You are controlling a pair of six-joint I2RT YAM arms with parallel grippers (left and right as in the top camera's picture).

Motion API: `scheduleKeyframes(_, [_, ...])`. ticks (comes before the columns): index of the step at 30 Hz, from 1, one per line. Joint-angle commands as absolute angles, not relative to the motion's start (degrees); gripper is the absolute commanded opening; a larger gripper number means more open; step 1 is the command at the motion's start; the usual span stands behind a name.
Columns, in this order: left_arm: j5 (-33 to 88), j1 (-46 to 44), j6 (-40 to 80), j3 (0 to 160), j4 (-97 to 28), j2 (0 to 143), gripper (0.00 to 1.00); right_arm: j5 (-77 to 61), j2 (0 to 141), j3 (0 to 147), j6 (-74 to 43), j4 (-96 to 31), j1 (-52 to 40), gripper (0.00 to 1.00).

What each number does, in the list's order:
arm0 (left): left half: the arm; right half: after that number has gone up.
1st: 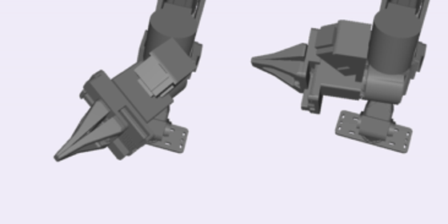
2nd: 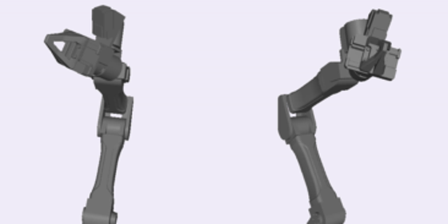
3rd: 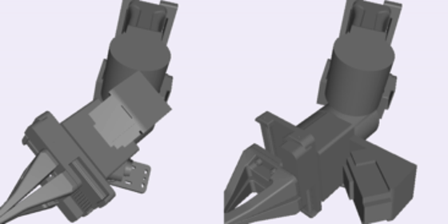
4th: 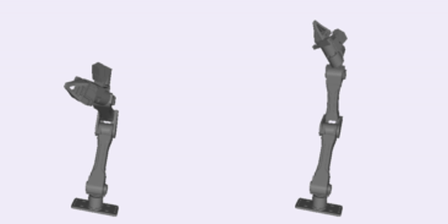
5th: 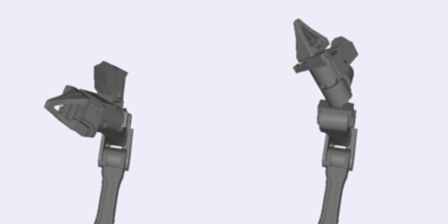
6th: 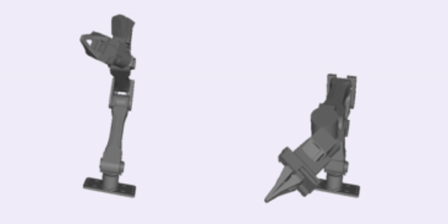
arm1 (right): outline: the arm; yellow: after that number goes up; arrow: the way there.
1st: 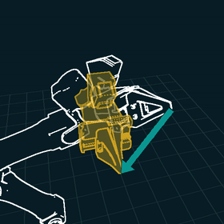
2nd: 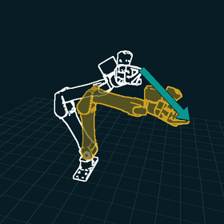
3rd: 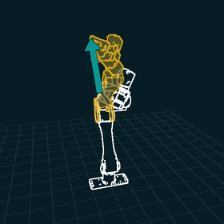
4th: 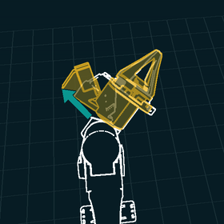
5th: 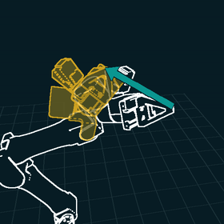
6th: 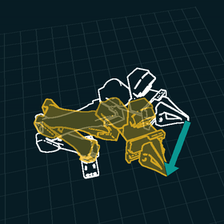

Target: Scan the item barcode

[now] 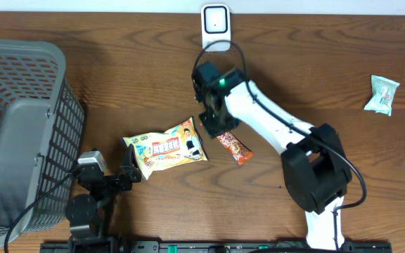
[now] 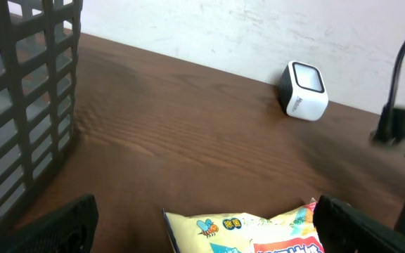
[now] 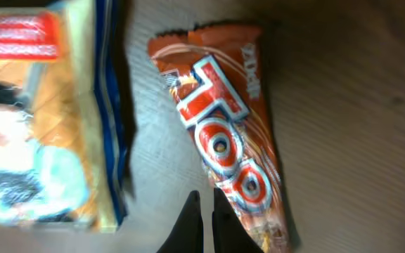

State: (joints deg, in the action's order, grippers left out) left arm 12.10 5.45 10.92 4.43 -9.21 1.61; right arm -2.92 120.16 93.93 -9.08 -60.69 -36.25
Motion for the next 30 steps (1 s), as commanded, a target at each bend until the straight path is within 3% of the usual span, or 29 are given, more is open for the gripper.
scheduleKeyframes(1, [12.4, 5.3, 11.4, 3.1, -9.8, 1.4, 0.98, 1.6, 119.4, 88.6, -11.8, -56.6, -36.1, 0.01])
scheduleKeyframes(11, [12.4, 5.3, 11.4, 3.1, -9.8, 1.4, 0.98, 10.2, 119.3, 81.2, -15.0, -49.2, -35.2, 0.01])
scheduleKeyframes(20, [12.4, 5.3, 11.4, 3.1, -9.8, 1.4, 0.98, 9.7, 118.3, 96.5, -13.7, -64.4, -35.5, 0.03])
scheduleKeyframes(23, [12.4, 5.3, 11.4, 3.1, -9.8, 1.4, 0.98, 10.1, 117.7, 98.1, -13.6, -68.0, -37.0, 0.22])
scheduleKeyframes(26, [12.4, 5.3, 11.4, 3.1, -9.8, 1.4, 0.98, 11.3, 117.8, 96.4, -13.6, -69.1, -38.2, 0.34])
scheduleKeyframes(27, [12.4, 5.3, 11.4, 3.1, -9.8, 1.4, 0.98, 12.4, 117.8, 94.1, -13.6, -68.9, -39.2, 0.44])
scheduleKeyframes(30, [12.4, 5.3, 11.4, 3.1, -9.8, 1.4, 0.98, 14.6, 117.8, 89.2, -13.7, -66.0, -40.7, 0.53])
